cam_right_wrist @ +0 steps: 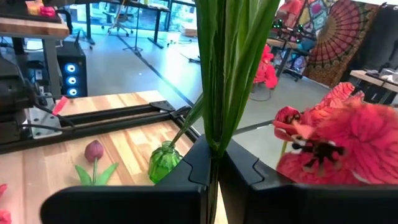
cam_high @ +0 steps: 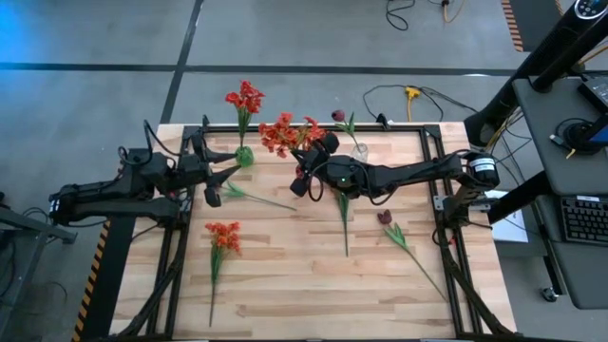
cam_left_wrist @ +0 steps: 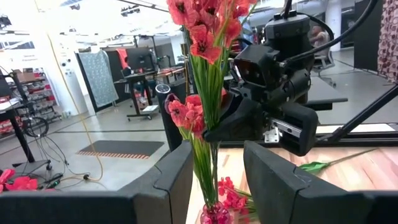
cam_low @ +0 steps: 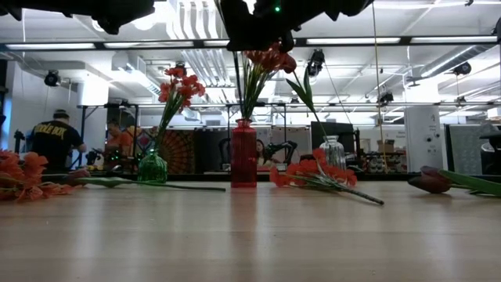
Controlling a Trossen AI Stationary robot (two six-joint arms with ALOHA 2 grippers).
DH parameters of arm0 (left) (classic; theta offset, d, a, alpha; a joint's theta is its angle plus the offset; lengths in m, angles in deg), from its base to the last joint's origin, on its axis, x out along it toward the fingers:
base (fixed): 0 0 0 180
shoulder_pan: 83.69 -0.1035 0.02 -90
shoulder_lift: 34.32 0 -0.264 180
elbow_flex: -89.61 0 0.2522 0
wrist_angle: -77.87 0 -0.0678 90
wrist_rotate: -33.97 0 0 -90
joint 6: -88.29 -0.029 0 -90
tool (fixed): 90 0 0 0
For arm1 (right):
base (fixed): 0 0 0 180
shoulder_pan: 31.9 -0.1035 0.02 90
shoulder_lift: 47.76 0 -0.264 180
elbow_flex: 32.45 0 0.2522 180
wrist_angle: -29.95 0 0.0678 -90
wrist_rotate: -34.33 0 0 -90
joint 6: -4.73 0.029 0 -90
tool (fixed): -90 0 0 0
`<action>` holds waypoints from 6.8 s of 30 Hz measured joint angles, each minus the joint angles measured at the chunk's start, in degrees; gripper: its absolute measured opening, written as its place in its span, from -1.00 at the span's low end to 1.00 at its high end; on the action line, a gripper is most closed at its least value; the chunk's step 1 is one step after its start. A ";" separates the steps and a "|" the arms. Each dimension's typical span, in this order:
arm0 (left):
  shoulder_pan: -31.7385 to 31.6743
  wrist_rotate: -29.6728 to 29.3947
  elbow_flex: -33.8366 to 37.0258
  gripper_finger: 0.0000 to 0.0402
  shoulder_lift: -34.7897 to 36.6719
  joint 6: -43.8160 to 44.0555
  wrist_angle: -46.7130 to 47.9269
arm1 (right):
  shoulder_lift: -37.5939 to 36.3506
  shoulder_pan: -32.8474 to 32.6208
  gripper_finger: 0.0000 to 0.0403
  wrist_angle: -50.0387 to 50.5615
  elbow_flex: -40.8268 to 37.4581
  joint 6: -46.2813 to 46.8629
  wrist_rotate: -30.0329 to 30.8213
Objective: Sort flowers into vase by color
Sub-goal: Put the top orange flowers into the red vase
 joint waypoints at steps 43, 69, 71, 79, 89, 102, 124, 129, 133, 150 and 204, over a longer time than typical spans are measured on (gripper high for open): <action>0.00 -0.04 0.00 -0.38 -0.26 -0.66 -0.11 | 3.58 0.85 -0.94 -3.51 -1.22 0.65 -0.05; 0.02 -0.04 0.09 -0.38 -2.63 -1.15 -0.05 | 3.26 0.68 -0.93 -2.16 -1.16 0.83 0.03; 0.00 -0.04 0.09 -0.38 -3.16 -1.29 -0.06 | 3.26 0.68 -0.90 -1.53 -1.11 1.46 0.03; 0.00 -0.04 0.09 -0.38 -4.95 -1.33 -1.00 | 3.23 0.61 -0.51 -1.17 -1.11 2.60 0.03; 0.02 -0.04 0.07 -0.38 -6.35 -1.33 -1.42 | 1.65 -0.83 -0.18 0.72 -1.02 3.16 0.03; 0.00 0.01 -0.02 -0.38 -12.56 -3.56 -4.58 | 0.37 -2.70 -0.07 10.75 2.60 5.16 -0.03; -0.05 9.18 -0.27 -0.23 -30.76 -3.18 -27.55 | 0.37 -3.10 -0.07 15.44 4.26 3.88 0.03; -0.28 9.03 -1.86 0.01 -33.67 -2.56 -29.33 | 0.37 -3.10 -0.07 15.42 4.26 3.54 0.03; -0.31 9.01 -3.44 0.13 -36.50 -3.50 -32.05 | 0.37 -3.10 -0.07 15.40 4.26 3.43 0.01; -0.33 9.01 -8.02 -0.47 -41.49 -4.72 -31.47 | 0.39 -3.10 -0.07 15.45 4.26 2.62 0.01; -0.59 7.41 -7.93 -0.94 -41.00 -4.24 -30.08 | -0.11 -6.60 0.28 24.05 8.92 1.60 1.63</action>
